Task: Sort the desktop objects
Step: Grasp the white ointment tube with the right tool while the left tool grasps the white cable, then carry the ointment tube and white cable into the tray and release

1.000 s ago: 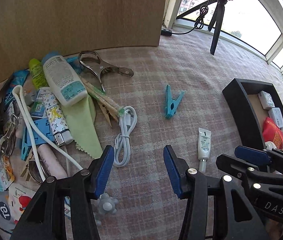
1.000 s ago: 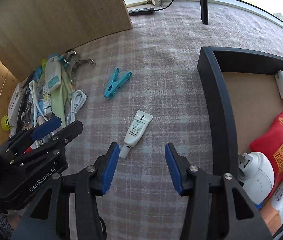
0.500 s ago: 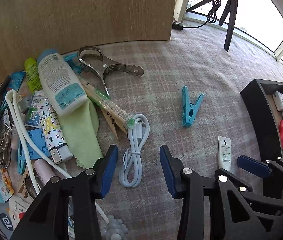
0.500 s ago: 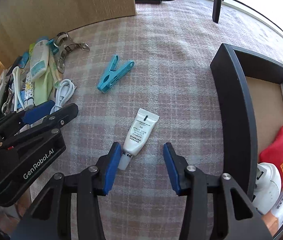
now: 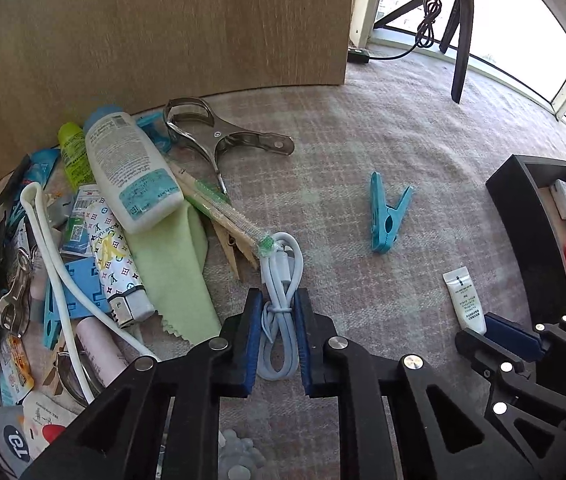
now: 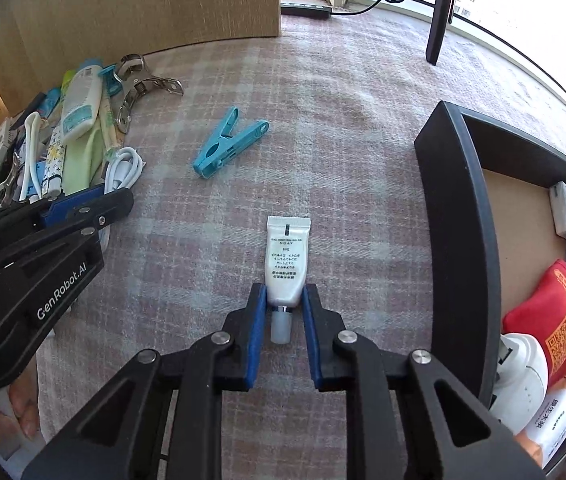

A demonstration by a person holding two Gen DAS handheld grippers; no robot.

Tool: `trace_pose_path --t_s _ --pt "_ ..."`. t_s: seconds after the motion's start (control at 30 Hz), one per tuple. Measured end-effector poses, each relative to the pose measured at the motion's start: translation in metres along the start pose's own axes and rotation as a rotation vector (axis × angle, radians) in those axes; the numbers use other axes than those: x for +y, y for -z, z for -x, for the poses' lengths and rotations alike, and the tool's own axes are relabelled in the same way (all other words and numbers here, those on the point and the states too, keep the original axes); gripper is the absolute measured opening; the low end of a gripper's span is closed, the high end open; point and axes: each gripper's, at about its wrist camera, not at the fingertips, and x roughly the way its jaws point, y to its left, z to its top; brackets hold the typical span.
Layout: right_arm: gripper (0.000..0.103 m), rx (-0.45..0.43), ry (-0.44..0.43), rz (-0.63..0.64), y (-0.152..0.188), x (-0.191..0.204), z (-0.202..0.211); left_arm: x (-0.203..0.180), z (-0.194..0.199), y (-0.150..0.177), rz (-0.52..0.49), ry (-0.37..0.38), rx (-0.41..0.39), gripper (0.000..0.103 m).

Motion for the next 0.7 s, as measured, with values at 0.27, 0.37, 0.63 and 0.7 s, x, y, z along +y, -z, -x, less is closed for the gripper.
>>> trace_pose_path --t_s 0.27,0.37,0.63,0.7 --pt "0.018 -0.022 -0.048 -0.031 0.009 -0.010 0.015 -0.001 0.016 0.001 0.024 0.041 -0.016 0.014" --pt "0.018 -0.048 -0.046 -0.029 0.009 -0.016 0.027 -0.003 0.026 0.002 0.027 0.049 -0.029 0.014" --pt "0.018 -0.115 -0.077 -0.086 0.005 -0.039 0.048 -0.019 0.051 -0.004 0.022 0.096 -0.070 0.014" --pt "0.018 -0.136 -0.077 -0.107 0.006 -0.051 0.057 -0.028 0.053 -0.008 0.016 0.115 -0.079 0.014"
